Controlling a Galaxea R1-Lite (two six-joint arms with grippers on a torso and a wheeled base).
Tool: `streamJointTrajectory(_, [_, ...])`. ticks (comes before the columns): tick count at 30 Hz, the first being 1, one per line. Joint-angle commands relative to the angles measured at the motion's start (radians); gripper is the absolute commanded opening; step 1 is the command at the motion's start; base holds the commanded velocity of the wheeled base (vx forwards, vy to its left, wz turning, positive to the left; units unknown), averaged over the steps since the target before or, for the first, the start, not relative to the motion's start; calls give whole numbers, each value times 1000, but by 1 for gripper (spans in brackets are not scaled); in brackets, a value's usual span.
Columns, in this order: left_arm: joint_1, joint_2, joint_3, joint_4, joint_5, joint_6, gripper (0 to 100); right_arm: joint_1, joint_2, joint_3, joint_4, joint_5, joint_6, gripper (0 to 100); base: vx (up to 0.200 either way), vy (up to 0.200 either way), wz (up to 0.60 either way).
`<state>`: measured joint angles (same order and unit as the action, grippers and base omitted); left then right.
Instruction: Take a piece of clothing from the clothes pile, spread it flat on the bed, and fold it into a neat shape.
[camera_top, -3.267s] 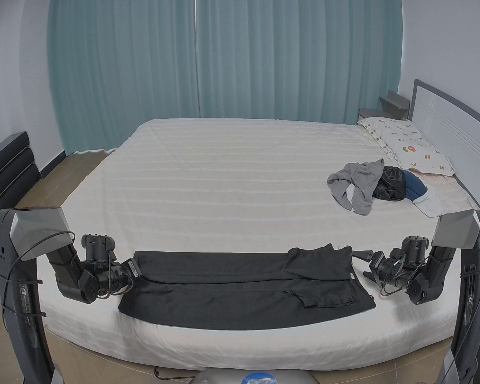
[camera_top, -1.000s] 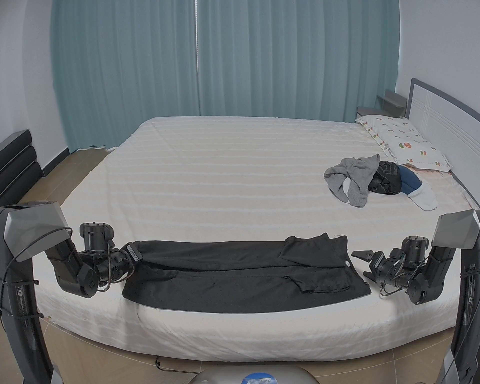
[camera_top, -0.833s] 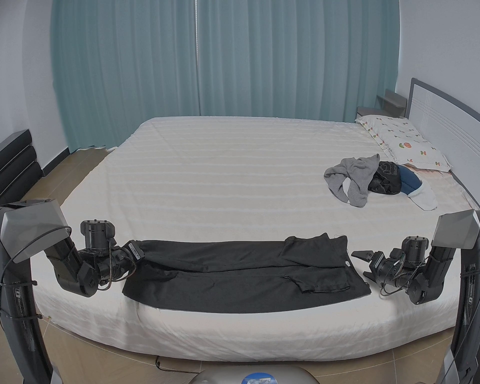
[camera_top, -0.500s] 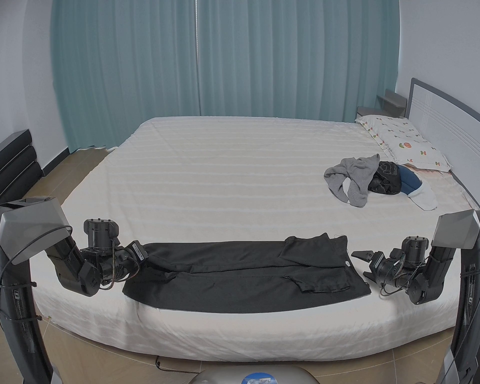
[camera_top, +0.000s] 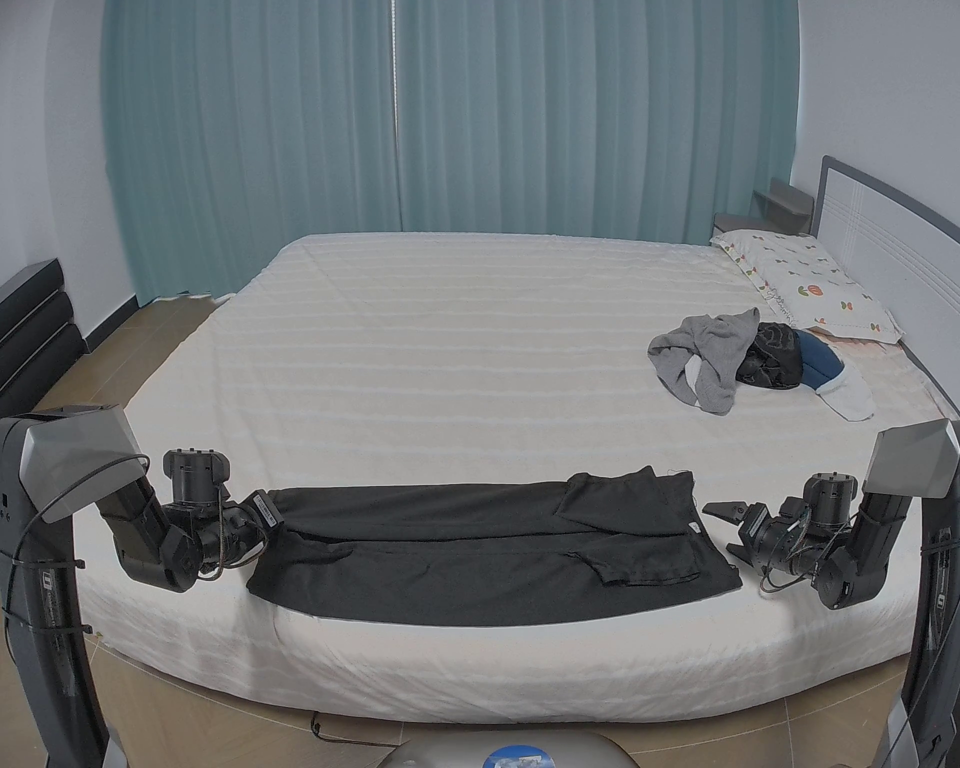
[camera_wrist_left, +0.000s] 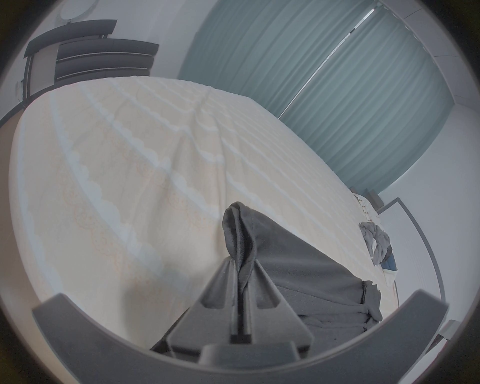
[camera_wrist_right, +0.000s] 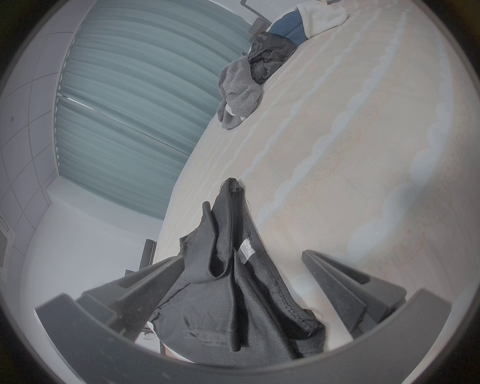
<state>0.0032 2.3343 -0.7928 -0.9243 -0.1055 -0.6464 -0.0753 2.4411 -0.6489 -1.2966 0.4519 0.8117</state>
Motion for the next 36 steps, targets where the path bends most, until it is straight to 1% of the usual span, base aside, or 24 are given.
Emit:
streamJointTrajectory(1, [4, 30, -8, -1, -2, 1, 100, 0, 3, 0, 0, 1, 0, 100, 0, 0, 0])
streamJointTrajectory(9, [18, 17, -5, -2, -5, -1, 100, 0, 3, 0, 0, 1, 0, 100, 0, 0, 0])
streamJointTrajectory(17, [-2, 2, -5, -1, -16, 5, 100, 0, 3, 0, -1, 1, 0, 100, 0, 0, 0])
streamJointTrajectory(24, [-51, 13, -2, 5, -23, 79, 100, 0, 3, -1, 0, 1, 0, 100, 0, 0, 0])
streamJointTrajectory(28, [-55, 43, -8, -2, -17, 136, 100, 0, 3, -1, -1, 1, 0, 100, 0, 0, 0])
streamJointTrajectory(32, [-54, 54, -8, -2, -13, 140, 100, 2, 3, -1, 0, 1, 0, 100, 0, 0, 0])
streamJointTrajectory(33, [-54, 56, -8, -4, -13, 140, 0, 0, 3, -1, -1, 1, 0, 100, 0, 0, 0])
streamJointTrajectory(36, [-51, 51, -10, -5, -10, 134, 0, 0, 3, -1, 0, 1, 0, 100, 0, 0, 0])
